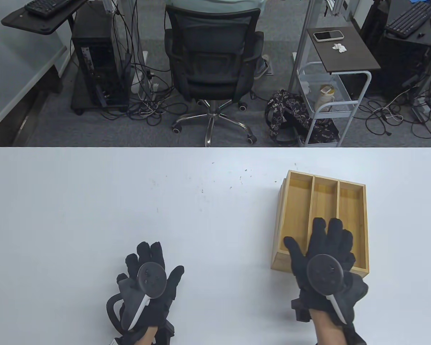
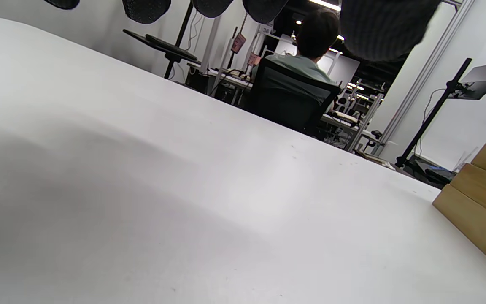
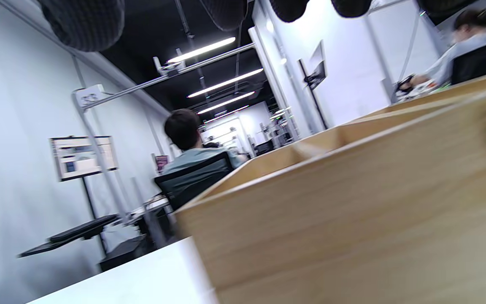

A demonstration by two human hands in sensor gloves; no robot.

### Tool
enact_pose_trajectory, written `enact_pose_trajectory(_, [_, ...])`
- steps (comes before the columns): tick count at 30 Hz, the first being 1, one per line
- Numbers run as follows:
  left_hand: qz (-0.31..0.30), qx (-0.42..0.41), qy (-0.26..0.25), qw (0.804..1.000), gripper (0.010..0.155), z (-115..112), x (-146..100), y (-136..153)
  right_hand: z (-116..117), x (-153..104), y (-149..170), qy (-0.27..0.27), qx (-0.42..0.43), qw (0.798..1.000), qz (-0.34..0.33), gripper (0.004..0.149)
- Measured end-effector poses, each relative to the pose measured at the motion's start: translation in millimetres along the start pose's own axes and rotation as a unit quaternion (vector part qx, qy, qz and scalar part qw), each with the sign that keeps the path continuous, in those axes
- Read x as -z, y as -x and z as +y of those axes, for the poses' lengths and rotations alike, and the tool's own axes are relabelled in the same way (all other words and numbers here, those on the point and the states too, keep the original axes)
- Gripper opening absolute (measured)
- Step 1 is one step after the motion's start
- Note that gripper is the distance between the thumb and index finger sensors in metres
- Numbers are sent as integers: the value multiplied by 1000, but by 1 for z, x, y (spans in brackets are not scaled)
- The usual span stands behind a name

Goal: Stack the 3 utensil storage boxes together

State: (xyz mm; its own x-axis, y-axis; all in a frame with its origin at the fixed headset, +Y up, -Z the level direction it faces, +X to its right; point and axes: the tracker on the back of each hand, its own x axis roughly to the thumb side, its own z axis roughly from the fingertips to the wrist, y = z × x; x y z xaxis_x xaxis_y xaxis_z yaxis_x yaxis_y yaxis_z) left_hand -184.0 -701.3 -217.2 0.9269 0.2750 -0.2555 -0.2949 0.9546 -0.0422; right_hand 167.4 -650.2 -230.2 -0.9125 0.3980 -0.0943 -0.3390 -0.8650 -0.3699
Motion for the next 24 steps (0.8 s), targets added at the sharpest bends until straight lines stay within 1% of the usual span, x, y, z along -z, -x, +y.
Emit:
enact_pose_trajectory(3, [-9,-4,-7,1000,85,3,-4,-3,20,-13,-30,-22,8,999,-36,86])
enact_pose_trajectory(5, [-23,-12,3,1000,85,3,-5,-3,32,-21,-43,-31,-2,998,-57,87])
enact_pose_trajectory(8, [-26,-14,14,999,85,1,-6,-2,51,-33,-57,-36,-24,995,-87,87])
enact_pose_trajectory(10, [-24,-9,14,1000,85,1,-5,-3,58,-37,-60,-51,-44,994,-90,87])
enact_pose_trajectory(16, [-19,-7,12,1000,84,0,-4,-2,57,-48,-52,-45,-43,994,-94,86])
enact_pose_trajectory(19, [-15,-9,16,1000,84,0,-4,-1,58,-48,-42,-53,-38,995,-81,86])
enact_pose_trajectory(24, [-10,-15,14,1000,84,1,-4,2,56,-44,-32,-48,-36,996,-67,85])
